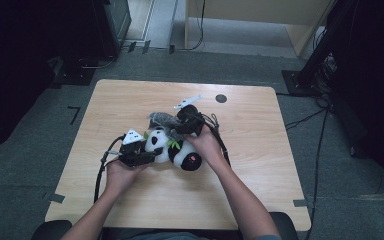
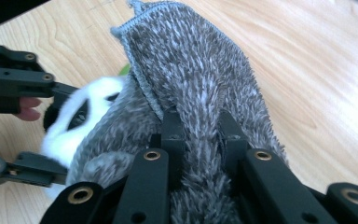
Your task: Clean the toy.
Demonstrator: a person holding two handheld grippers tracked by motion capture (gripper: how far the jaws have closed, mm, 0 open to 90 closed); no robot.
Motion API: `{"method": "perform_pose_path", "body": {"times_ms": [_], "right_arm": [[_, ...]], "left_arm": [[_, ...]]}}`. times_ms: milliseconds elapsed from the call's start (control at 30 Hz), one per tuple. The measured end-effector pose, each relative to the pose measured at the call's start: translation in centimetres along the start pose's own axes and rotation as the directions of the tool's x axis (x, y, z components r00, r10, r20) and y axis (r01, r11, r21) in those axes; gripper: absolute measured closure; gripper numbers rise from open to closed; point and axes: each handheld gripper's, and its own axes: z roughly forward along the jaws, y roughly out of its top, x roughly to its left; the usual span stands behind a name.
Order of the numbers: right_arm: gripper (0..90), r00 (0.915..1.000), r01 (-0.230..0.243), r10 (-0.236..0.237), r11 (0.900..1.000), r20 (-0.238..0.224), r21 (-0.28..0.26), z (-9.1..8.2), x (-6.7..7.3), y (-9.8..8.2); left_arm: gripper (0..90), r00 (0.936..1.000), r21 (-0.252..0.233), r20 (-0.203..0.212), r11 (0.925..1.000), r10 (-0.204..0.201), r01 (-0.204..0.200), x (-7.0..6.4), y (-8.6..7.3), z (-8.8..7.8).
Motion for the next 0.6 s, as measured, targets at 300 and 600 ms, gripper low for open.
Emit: {"method": "perform_pose_path", "body": {"times_ms": [300,600], "right_arm": [[78.6,0.9979,0.006,-0.007,1.0,0.064,0.019,0.2,-1.4,-0.3],[78.4,0.99,-0.008,0.004,1.0,0.141,0.029,-0.5,-2.3,-0.1]], "left_arm": [[42.2,0.9999,0.001,0.01,0.9999,-0.011,0.011,0.0,0.1,0.0],[42.1,0.9999,-0.007,0.014,1.0,-0.006,0.006,0.1,0.0,0.0]]}}
